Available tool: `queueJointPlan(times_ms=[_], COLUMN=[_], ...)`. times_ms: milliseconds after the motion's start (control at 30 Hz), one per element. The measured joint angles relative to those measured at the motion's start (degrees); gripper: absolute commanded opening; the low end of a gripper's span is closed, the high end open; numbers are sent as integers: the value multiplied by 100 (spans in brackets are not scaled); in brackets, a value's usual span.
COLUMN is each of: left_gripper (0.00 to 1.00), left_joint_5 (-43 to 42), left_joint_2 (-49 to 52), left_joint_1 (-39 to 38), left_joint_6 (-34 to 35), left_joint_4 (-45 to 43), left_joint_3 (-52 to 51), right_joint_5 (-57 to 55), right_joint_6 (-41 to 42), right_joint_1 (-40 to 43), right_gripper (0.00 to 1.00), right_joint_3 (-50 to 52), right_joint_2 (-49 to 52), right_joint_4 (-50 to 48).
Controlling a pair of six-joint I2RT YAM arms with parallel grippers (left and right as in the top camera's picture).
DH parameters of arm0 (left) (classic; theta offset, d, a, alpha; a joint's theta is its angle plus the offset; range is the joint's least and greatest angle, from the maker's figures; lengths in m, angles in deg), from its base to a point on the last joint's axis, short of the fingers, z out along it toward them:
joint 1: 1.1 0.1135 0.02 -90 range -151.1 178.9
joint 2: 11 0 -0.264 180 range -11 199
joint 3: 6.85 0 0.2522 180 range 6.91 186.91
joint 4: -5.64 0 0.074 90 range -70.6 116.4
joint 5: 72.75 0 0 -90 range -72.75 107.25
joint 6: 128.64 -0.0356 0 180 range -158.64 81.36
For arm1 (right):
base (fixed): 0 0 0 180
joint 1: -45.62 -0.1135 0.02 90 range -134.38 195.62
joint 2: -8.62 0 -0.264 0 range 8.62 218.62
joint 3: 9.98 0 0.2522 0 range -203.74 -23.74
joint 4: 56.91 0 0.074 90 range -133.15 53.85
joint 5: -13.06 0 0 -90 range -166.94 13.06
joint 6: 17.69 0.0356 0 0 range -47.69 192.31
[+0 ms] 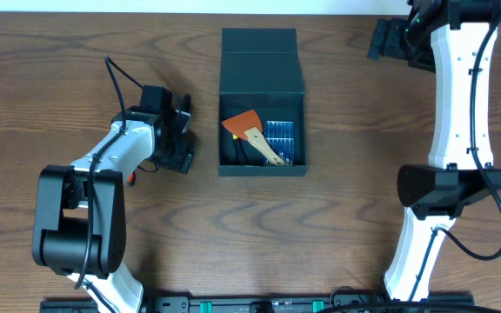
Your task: Pack container
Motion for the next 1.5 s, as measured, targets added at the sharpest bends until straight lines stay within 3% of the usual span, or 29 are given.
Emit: queueJointPlan(times_ms=[1500], left_gripper=[81], left_joint_5=[-4], left_joint_2=[0], left_joint_1=[0], left_joint_6=[-28], left_joint_4=[-153], left_joint_3=[0], right_joint_5=[0], right_joint_6=[0], right_joint_1=[0], right_gripper=[99], right_joint_3=[0], right_joint_2=[0], right_joint_4=[-2])
